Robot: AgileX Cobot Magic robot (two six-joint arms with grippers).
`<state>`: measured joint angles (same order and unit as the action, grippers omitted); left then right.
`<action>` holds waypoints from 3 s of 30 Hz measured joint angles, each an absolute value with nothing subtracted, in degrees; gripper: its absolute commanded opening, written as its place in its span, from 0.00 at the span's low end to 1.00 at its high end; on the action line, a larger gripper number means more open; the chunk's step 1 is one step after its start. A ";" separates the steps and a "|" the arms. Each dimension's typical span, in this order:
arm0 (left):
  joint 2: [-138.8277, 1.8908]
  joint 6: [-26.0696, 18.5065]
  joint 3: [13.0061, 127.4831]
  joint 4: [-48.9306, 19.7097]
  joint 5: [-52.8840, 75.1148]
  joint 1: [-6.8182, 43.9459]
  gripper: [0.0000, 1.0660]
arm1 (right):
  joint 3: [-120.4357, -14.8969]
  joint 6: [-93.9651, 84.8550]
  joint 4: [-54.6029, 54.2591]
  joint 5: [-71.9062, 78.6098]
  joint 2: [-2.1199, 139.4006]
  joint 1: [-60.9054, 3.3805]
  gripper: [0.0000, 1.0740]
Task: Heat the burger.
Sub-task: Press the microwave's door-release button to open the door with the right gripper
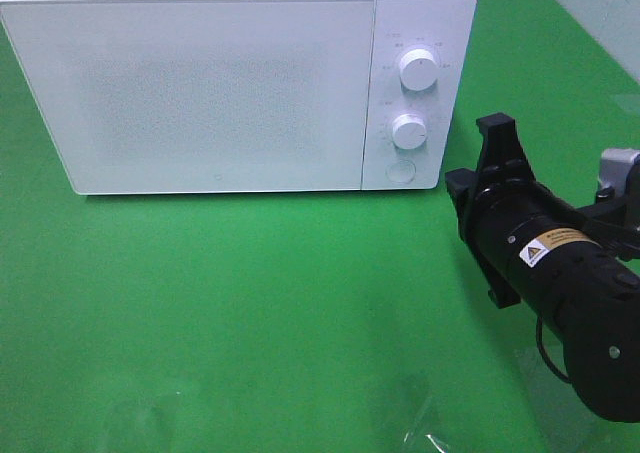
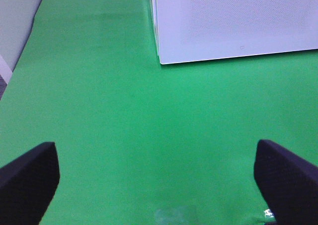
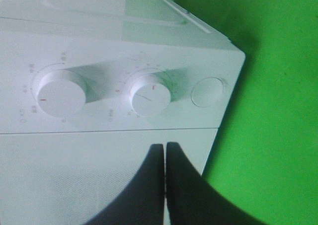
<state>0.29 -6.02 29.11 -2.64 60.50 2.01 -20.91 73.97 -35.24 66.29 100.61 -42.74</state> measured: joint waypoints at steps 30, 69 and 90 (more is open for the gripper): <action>0.29 -6.02 29.11 -2.64 60.50 2.01 0.94 | -35.47 85.94 -29.34 57.35 112.99 -35.92 0.00; 0.29 -6.02 29.11 -2.64 60.50 2.01 0.94 | -48.13 85.77 -31.51 54.55 123.19 -31.80 0.00; 0.29 -6.02 29.11 -2.64 60.50 2.01 0.94 | -51.28 85.77 -34.15 58.61 126.85 -32.77 0.00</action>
<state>0.29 -6.02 29.11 -2.64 60.50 2.01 -51.28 85.77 -34.15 58.61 126.85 -32.77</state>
